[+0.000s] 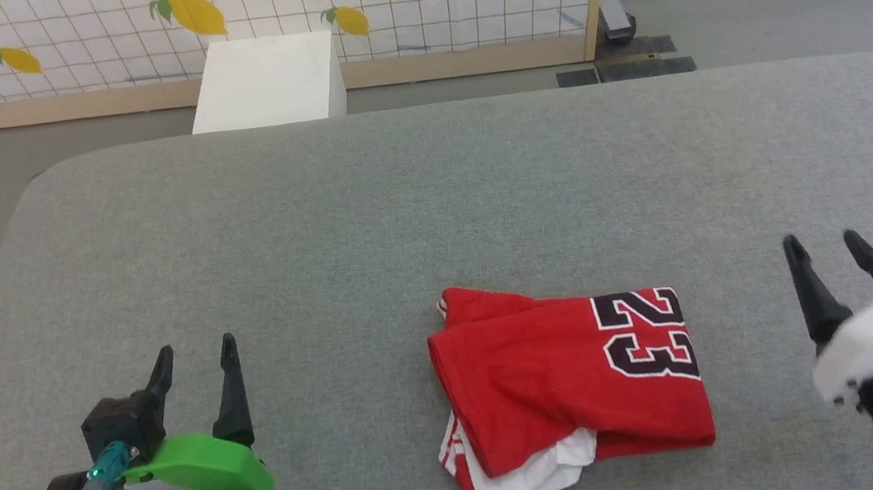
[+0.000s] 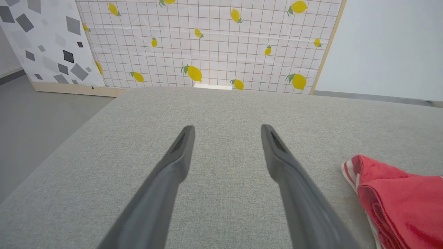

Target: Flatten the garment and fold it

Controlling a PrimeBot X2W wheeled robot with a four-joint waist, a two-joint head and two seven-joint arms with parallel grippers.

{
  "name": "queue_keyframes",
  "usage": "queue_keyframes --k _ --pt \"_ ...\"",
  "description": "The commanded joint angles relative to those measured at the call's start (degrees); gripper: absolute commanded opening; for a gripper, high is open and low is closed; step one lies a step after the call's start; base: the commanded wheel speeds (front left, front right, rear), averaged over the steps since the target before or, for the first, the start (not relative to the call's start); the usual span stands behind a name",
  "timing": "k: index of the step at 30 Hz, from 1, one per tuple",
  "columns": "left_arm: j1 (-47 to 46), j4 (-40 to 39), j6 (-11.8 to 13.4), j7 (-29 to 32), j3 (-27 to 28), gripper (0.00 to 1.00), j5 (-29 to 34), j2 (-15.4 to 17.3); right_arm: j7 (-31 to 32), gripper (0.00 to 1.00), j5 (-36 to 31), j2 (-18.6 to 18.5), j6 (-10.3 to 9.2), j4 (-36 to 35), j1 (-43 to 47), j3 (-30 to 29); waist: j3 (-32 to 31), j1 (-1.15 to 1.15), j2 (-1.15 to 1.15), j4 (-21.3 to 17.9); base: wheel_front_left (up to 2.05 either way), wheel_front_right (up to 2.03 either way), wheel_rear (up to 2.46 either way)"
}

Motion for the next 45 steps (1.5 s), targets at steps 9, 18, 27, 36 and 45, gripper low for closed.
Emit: queue_keyframes --k 9,18,27,36,45 --pt "-1.3 -1.7 0.6 -0.3 -0.4 1.0 -0.6 0.5 31.5 1.0 1.2 -1.9 -0.09 2.8 -11.4 8.0 3.0 0.0 0.0 1.9 0.0 0.0 0.0" --pt "-3.3 -3.3 0.9 -0.5 -1.4 1.0 0.0 0.0 43.9 1.0 -2.9 -1.5 -0.09 8.3 -14.2 12.9 7.1 0.0 0.0 5.6 0.0 0.0 0.0" --pt "-5.1 -3.3 0.8 -1.2 -2.5 1.0 0.4 -0.9 44.1 1.0 -5.9 -0.6 -0.09 15.0 -14.7 14.4 10.3 0.0 0.0 8.0 0.0 0.0 0.0" --pt "-5.9 -1.9 0.5 -2.0 -2.7 1.0 -0.1 -1.7 45.3 0.0 -2.2 -0.1 -0.09 18.2 -13.8 14.7 11.1 0.0 0.0 8.6 0.0 0.0 0.0" --pt "-5.9 -0.5 0.1 -2.5 -2.8 1.0 -0.5 -1.9 42.5 0.0 0.2 -2.2 -0.09 14.7 -15.0 14.9 9.3 0.0 0.0 8.5 0.0 0.0 0.0"
